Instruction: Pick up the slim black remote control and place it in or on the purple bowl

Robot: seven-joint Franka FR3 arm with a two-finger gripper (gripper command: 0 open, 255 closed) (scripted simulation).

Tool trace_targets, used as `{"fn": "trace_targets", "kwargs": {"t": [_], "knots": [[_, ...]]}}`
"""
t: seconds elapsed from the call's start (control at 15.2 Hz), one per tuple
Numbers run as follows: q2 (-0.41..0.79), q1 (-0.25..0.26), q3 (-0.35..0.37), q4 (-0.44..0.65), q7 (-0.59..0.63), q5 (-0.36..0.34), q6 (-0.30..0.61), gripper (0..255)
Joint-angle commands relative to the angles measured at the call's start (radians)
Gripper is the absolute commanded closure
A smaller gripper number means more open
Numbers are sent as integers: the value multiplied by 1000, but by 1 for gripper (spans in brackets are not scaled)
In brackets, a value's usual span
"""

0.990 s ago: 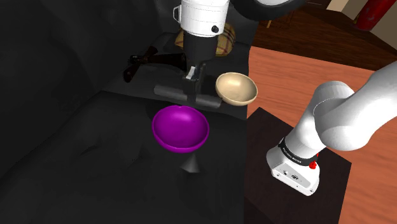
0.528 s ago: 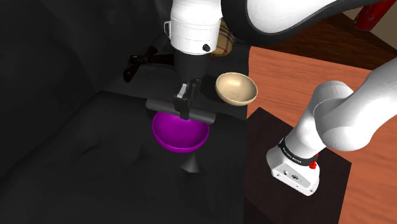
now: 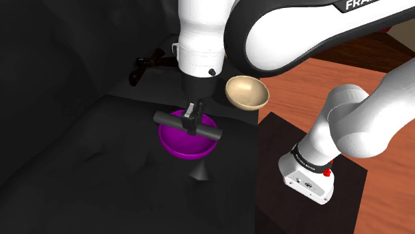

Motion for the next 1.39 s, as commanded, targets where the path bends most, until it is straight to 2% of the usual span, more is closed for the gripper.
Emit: {"fn": "trace_targets", "kwargs": {"t": [0.0,0.4,0.46,0.79,1.06,1.32], "knots": [[4,0,1,-7,-1,0,10,255],[4,0,1,-7,-1,0,10,255],[4,0,1,-7,-1,0,10,0],[4,0,1,-7,-1,0,10,0],[-32,-6,-23,90,-2,-9,-123,0],[-32,-6,-23,90,-2,-9,-123,0]]}}
